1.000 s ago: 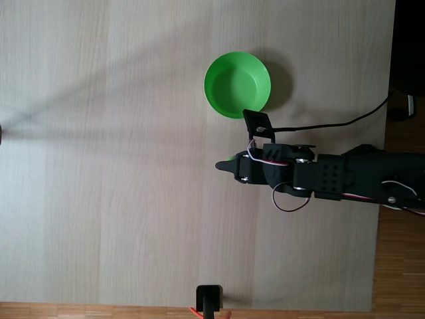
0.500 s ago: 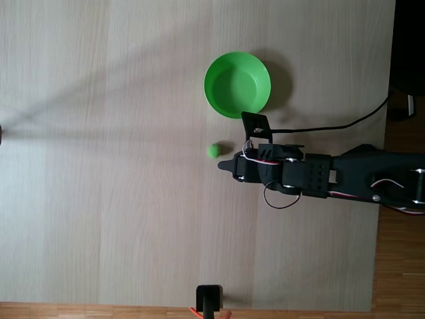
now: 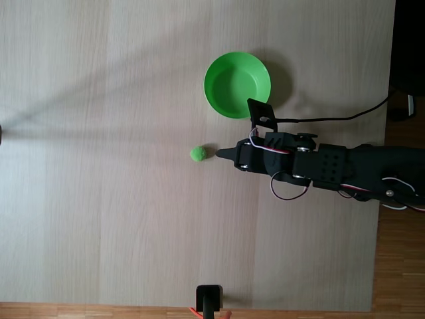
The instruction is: Grasp a green pompom and put it in the green bowl.
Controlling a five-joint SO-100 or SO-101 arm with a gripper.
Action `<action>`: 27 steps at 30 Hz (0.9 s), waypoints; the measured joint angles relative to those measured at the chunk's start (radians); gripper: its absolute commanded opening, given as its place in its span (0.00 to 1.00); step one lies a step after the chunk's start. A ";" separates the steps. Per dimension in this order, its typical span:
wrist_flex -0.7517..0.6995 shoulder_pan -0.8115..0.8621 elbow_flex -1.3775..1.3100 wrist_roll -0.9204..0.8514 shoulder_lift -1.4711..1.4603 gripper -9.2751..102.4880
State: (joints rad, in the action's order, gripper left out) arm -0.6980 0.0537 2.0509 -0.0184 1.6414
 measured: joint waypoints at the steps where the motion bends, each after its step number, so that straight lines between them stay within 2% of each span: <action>1: 0.000 0.000 -0.012 0.000 0.002 0.26; 23: -0.002 0.023 -0.316 0.000 -0.290 0.25; 27: -0.054 -0.009 -0.334 -0.012 -0.325 0.25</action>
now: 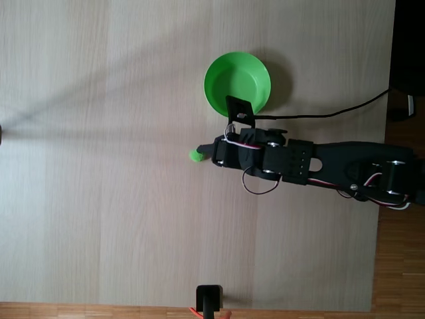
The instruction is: Grasp a green pompom and put it in the green bowl.
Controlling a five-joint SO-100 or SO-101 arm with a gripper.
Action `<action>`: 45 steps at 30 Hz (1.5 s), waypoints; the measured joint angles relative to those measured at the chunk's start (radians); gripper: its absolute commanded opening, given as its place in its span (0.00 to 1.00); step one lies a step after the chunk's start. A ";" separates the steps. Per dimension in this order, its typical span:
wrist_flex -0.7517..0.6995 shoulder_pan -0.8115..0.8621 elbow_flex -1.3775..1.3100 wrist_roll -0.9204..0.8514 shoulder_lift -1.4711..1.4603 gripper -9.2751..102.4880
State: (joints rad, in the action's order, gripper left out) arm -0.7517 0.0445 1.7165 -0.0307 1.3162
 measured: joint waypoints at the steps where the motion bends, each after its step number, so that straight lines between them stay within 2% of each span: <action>1: -0.018 -0.008 -0.009 -0.005 -0.005 0.25; 8: -0.156 -0.020 -0.080 -0.012 -0.005 0.25; 20: -0.288 -0.020 -0.336 -0.012 -0.009 0.25; 29: -0.295 -0.025 -0.365 -0.012 -0.129 0.25; 45: -0.295 -0.025 -0.368 -0.012 -0.161 0.25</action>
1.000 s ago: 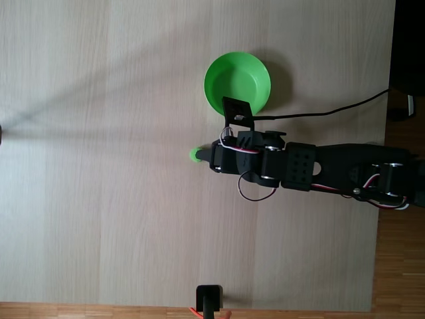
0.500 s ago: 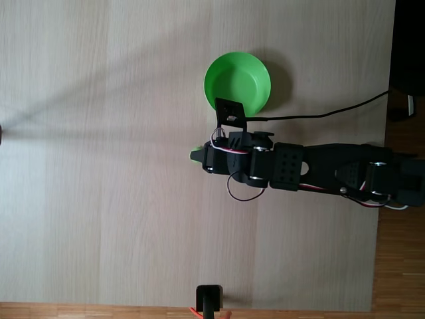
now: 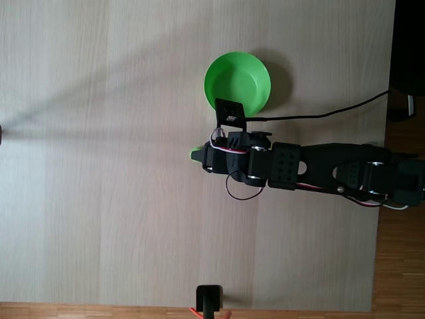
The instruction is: Grasp a green pompom and put it in the green bowl.
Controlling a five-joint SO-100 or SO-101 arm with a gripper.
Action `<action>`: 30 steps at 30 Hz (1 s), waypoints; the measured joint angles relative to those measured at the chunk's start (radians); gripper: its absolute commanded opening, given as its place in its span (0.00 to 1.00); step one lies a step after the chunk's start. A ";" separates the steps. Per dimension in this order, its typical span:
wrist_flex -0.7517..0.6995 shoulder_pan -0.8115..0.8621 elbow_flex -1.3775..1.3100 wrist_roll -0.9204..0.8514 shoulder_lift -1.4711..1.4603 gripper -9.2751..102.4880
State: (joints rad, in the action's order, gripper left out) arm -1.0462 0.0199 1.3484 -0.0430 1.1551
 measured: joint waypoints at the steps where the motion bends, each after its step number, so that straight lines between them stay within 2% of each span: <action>1: 0.000 0.000 -0.009 0.000 -0.014 0.25; 10: -0.012 0.000 -0.104 0.002 -0.086 0.25; 30: -0.012 0.008 -0.112 0.002 -0.153 0.25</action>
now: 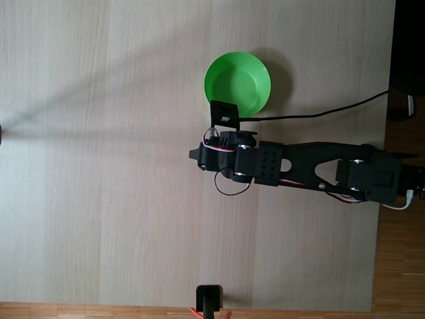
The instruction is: Grasp a green pompom and put it in the green bowl.
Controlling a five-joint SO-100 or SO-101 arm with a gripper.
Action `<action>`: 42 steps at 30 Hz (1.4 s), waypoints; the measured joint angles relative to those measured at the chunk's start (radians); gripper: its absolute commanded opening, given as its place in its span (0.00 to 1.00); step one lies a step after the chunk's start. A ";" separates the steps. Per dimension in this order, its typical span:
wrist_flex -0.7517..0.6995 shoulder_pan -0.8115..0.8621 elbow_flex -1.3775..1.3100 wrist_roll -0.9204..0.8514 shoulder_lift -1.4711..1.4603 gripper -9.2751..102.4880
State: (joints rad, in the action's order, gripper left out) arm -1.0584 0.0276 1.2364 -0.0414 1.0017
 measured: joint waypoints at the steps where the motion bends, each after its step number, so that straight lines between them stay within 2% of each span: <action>1: 0.000 0.009 0.000 0.000 -0.003 0.25; 7: 0.000 0.061 -0.003 0.000 -0.011 0.25; 25: 0.000 0.014 -0.003 0.000 -0.012 0.25; 33: 0.000 0.014 -0.003 0.000 -0.012 0.18; 42: 0.000 0.014 -0.003 0.000 -0.012 0.19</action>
State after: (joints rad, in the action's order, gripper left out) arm -1.0584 0.0414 1.2333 -0.0414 0.9894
